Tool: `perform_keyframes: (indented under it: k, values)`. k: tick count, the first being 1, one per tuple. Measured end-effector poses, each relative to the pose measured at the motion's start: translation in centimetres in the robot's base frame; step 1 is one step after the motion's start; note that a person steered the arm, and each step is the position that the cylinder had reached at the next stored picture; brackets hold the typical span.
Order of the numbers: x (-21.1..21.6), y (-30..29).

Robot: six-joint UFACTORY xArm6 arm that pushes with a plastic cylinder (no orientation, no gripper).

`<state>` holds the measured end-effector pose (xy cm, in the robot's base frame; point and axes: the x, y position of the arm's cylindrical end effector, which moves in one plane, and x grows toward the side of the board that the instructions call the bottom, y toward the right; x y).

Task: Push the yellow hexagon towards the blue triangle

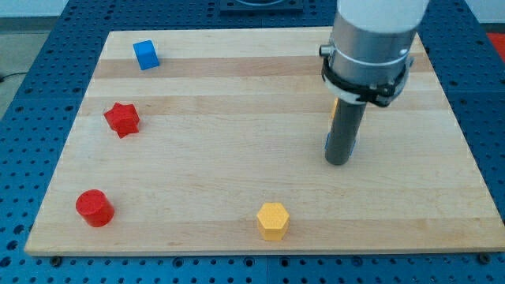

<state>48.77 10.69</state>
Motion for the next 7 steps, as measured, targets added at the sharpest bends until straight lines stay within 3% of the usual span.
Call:
perform_keyframes:
  k: [2,5,6,7]
  values:
    - [-0.2,1.0]
    - [6.4,1.3]
    - [12.4,0.5]
    - [13.1,-2.3]
